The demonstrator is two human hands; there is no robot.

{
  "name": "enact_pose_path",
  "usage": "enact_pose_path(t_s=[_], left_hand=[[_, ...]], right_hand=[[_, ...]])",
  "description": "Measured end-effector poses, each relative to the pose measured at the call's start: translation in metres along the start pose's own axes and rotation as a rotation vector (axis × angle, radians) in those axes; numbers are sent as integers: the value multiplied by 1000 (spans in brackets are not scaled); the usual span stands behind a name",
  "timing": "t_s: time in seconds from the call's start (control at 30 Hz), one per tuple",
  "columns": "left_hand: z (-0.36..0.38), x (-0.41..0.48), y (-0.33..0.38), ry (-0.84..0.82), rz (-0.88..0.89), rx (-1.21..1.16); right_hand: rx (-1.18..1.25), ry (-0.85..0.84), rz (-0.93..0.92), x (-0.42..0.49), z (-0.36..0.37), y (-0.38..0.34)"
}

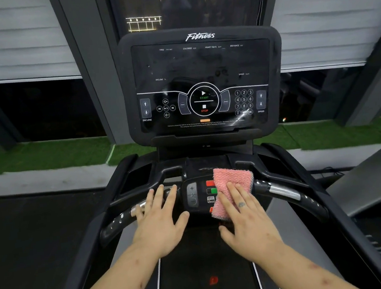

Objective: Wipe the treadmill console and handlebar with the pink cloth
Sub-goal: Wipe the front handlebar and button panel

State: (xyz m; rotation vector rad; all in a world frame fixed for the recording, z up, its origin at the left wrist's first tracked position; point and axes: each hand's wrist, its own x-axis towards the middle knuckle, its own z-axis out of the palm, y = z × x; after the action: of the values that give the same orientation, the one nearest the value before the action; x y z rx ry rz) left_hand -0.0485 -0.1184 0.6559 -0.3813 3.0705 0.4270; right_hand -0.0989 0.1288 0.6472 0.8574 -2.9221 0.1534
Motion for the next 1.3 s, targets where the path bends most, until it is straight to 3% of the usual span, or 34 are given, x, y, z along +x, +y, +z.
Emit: enact_pose_path(t_s=[0.33, 0.73, 0.93, 1.3], left_hand=[[6, -3, 6, -12, 1, 6], [8, -2, 2, -12, 15, -17], [5, -3, 1, -26, 27, -15], [4, -3, 0, -39, 18, -16]], right_hand=[[13, 14, 46, -1, 10, -5], [-15, 16, -132, 25, 14, -62], [-15, 10, -139, 27, 4, -44], [-50, 18, 10, 14, -10, 17]])
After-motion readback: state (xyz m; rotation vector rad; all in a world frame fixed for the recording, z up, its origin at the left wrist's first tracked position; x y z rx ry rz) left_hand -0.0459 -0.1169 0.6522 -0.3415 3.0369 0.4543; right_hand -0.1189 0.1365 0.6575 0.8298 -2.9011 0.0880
